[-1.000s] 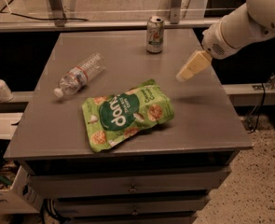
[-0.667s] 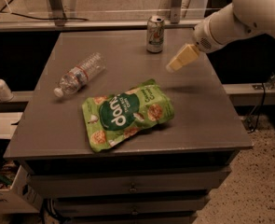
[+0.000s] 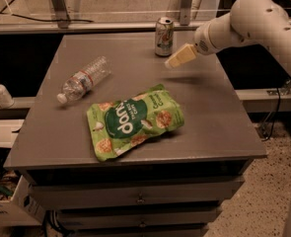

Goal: Move 7up can near water bottle

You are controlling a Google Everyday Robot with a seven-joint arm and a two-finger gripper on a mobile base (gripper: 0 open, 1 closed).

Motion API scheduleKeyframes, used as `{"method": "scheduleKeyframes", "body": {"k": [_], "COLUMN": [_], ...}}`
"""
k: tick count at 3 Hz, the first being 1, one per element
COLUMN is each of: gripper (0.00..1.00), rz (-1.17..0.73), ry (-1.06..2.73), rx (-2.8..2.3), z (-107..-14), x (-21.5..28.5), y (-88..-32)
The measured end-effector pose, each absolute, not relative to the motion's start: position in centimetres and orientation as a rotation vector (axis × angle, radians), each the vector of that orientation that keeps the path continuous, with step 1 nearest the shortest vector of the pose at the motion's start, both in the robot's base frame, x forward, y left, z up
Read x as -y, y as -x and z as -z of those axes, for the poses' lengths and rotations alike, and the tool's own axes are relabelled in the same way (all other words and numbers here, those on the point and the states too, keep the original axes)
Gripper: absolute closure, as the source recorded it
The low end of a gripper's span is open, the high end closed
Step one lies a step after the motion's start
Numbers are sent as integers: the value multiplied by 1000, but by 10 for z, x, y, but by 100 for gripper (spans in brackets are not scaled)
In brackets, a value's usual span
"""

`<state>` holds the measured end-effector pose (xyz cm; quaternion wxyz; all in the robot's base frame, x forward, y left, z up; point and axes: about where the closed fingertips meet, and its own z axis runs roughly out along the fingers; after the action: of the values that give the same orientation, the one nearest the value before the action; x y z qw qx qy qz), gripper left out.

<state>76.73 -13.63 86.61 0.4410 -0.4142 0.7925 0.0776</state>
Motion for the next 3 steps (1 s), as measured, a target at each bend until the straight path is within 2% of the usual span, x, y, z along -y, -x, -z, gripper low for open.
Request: {"method": "scheduleKeyframes", "body": {"k": [3], "gripper": [0], "rz": [-329], "ry": [850], "rx": [-1842], "z": [-846], "x": [125], "y": [-845]}}
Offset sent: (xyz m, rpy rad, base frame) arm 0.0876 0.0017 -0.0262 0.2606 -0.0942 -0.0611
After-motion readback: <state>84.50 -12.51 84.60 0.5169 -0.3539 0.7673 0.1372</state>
